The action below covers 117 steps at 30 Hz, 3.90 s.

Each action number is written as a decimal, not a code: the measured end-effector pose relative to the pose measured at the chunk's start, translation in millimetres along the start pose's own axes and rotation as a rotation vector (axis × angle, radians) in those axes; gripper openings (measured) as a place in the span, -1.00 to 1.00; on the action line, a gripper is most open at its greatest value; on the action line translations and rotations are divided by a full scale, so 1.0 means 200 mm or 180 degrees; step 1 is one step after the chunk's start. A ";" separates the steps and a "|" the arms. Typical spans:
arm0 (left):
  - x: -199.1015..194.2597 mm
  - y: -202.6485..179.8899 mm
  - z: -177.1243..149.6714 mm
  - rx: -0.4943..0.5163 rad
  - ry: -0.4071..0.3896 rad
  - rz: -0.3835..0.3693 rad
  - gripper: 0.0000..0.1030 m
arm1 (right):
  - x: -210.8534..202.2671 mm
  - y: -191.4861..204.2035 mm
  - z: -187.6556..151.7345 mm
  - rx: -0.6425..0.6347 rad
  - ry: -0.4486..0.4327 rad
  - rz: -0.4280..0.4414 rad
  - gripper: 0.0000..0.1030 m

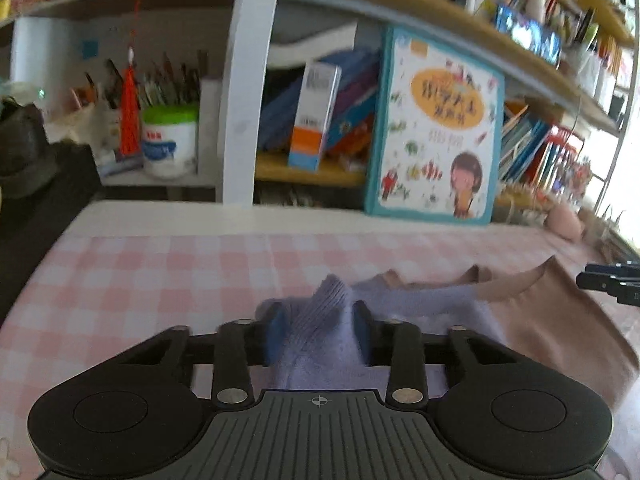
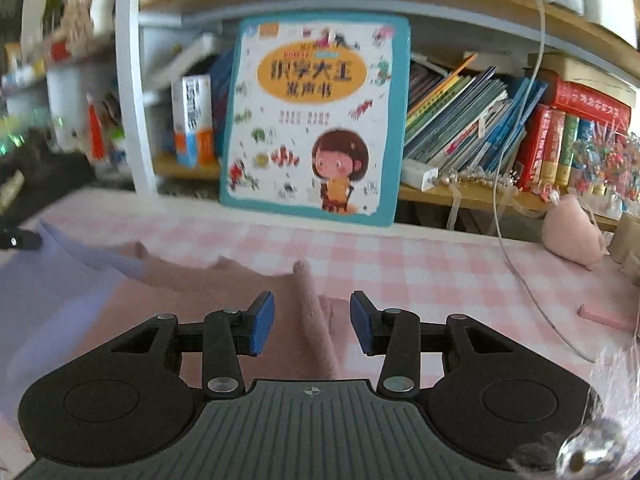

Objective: Fold clothes

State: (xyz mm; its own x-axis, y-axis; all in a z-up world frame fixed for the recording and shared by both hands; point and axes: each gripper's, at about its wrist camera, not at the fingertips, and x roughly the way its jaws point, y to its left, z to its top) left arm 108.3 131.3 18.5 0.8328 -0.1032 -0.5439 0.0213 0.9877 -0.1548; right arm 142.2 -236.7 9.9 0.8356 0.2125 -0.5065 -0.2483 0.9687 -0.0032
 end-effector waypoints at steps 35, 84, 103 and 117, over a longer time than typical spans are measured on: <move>0.06 0.23 -0.12 -0.0475 -0.0027 -0.0494 -0.73 | 0.14 -0.27 -0.12 0.1111 0.0194 0.0562 -0.87; -0.01 0.24 -0.16 -0.0429 0.0051 -0.0446 -0.46 | 0.05 -0.30 -0.21 0.1452 0.0316 0.0829 -0.57; -0.01 0.27 -0.17 -0.0453 0.0070 -0.0386 -0.43 | 0.06 -0.26 -0.22 0.1363 0.0286 0.0872 -0.48; -0.14 0.24 -0.15 -0.0630 -0.0163 0.0080 -0.09 | -0.03 -0.14 -0.16 0.0709 0.0125 0.0561 -0.02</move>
State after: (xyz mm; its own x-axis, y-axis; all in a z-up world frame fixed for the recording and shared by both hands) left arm 68.9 178.2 1.0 0.8588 -0.0679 -0.5078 -0.1046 0.9471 -0.3035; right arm 128.3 -269.1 -13.6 0.7684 0.3792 -0.5155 -0.2706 0.9225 0.2751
